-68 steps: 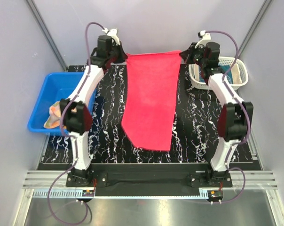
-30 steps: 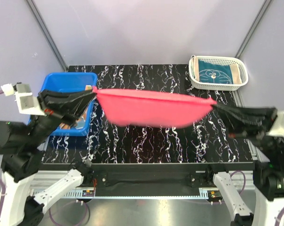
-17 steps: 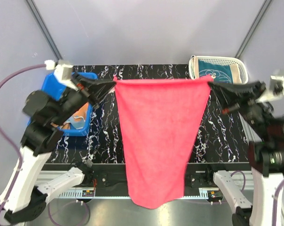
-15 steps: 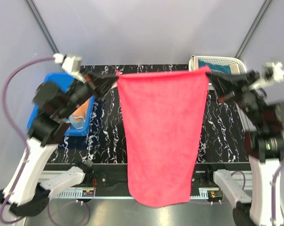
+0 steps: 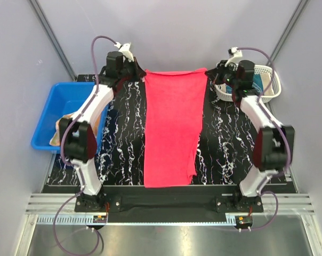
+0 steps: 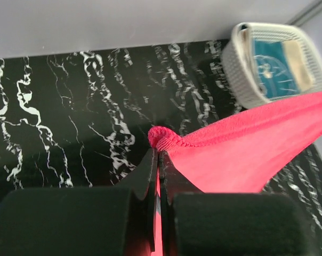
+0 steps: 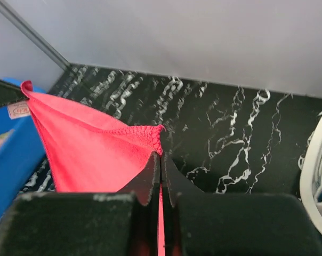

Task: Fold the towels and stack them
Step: Flatten out the crumpled towel, then fold the towel

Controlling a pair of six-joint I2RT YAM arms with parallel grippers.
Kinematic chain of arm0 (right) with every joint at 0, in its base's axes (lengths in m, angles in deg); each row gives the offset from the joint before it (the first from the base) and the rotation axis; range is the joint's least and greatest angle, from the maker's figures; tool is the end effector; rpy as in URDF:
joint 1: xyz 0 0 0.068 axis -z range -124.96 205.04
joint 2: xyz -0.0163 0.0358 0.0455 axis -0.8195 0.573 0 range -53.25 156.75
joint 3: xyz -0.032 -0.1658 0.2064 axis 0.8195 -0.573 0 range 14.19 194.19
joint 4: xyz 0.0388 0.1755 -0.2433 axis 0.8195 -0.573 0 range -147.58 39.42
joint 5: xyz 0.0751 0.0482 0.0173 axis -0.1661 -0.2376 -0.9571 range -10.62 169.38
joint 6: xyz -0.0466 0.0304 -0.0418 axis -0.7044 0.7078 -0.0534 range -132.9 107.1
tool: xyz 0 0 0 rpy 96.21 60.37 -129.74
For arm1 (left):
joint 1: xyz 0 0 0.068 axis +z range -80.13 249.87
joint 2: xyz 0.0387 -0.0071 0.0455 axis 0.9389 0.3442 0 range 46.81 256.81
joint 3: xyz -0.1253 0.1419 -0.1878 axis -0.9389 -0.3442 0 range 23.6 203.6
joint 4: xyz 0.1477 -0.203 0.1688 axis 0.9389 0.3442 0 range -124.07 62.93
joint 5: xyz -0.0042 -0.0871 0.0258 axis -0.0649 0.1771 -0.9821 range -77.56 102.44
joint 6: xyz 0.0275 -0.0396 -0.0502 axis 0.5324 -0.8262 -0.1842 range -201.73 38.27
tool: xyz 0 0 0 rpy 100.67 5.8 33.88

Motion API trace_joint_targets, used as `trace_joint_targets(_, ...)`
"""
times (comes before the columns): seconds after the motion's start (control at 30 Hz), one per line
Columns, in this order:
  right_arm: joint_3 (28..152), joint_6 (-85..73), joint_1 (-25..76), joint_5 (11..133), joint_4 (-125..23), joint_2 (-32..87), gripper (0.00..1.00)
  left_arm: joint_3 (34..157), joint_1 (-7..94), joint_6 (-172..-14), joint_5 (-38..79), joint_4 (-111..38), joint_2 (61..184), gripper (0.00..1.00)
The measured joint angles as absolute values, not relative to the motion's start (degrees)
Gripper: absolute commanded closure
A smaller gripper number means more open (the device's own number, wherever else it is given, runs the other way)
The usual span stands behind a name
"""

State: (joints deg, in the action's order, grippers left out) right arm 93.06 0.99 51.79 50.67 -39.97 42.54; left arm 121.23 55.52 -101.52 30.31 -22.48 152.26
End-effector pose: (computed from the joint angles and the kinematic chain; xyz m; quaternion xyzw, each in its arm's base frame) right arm 0.4599 0.0533 0.3297 -0.0977 0.7339 0.2789 0.6116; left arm 0.4832 -0.1415 0.3395 0.0513 0.8097 -0.2887 0.5084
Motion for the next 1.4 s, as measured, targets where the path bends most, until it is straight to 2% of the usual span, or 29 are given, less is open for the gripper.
trace_joint_targets(0.2, 99.2, 1.3, 52.8, 46.1, -31.1, 61.2, 1.0, 134.8, 57.4, -101.0, 32.3, -23.0, 170.9, 1.0)
trace_joint_targets(0.33, 102.0, 1.4, 53.8, 43.1, -29.1, 66.6, 1.0, 137.2, 58.5, -99.9, 32.5, -22.7, 175.0, 1.0)
trace_joint_targets(0.63, 106.3, 1.4, 53.9, 40.8, -27.9, 67.0, 1.0, 131.4, 58.6, -98.0, 32.3, -26.3, 171.9, 1.0)
trace_joint_targets(0.87, 92.1, 1.3, 53.9, 42.6, -21.2, 55.0, 1.0, 122.6, 58.3, -98.1, 32.6, -29.2, 162.5, 1.0)
trace_joint_targets(0.97, 90.8, 1.4, 53.9, 43.0, -17.2, 53.2, 1.0, 121.6, 58.0, -98.1, 32.6, -31.0, 159.3, 1.0)
trace_joint_targets(1.1, 91.9, 1.7, 53.9, 43.3, -13.7, 54.1, 1.0, 121.9, 58.0, -98.0, 32.1, -33.7, 158.2, 1.0)
trace_joint_targets(1.4, 105.3, 2.3, 53.9, 41.8, -11.5, 65.7, 1.0, 127.7, 58.1, -97.6, 30.8, -33.2, 164.1, 1.0)
